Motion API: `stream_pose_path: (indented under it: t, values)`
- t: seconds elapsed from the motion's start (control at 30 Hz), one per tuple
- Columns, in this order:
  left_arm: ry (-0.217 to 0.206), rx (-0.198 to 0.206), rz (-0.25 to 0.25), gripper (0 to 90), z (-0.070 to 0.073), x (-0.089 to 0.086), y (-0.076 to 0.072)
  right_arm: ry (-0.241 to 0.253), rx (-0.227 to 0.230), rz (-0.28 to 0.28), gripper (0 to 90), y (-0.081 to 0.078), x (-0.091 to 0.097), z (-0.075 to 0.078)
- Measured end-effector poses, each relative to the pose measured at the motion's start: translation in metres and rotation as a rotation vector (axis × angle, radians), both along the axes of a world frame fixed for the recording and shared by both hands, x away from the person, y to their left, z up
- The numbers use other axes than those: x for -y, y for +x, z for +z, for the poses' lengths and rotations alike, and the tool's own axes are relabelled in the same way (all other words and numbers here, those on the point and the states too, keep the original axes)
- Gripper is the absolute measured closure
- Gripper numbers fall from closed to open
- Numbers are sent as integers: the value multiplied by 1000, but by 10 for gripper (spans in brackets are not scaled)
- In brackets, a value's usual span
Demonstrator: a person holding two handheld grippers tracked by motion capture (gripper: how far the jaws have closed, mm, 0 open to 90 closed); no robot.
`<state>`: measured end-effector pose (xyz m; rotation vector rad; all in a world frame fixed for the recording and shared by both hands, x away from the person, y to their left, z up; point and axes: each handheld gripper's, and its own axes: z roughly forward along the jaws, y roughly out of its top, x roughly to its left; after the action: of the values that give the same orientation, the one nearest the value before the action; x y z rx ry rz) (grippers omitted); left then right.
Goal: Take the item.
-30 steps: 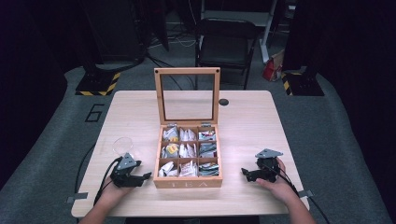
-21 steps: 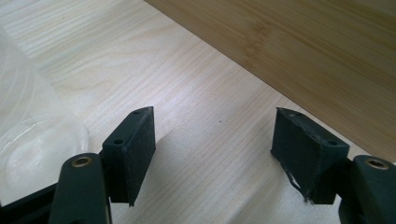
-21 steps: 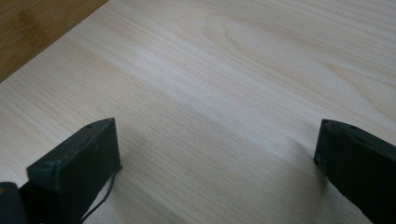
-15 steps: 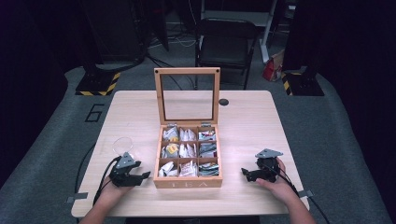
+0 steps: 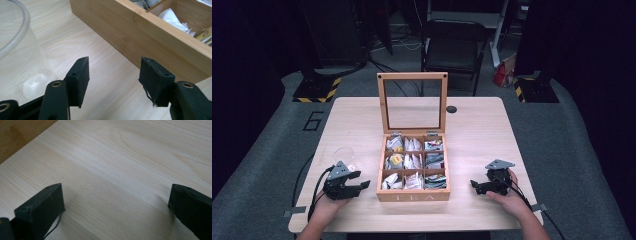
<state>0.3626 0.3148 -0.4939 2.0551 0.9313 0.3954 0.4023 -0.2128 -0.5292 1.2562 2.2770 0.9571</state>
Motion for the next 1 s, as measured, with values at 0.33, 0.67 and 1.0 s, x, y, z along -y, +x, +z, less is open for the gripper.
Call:
stream_pose_path:
  t: [0.33, 0.67, 1.0]
  values:
    - [-19, -21, 10, 416, 7, 3, 0, 0, 1, 0, 0, 0, 0, 0]
    - [-43, -16, 25, 414, 26, 7, 19, -3, 0, 5, 0, 0, 0, 0]
    - [-47, -18, 25, 429, 39, 18, 33, 0, 0, 0, 0, 0, 0, 0]
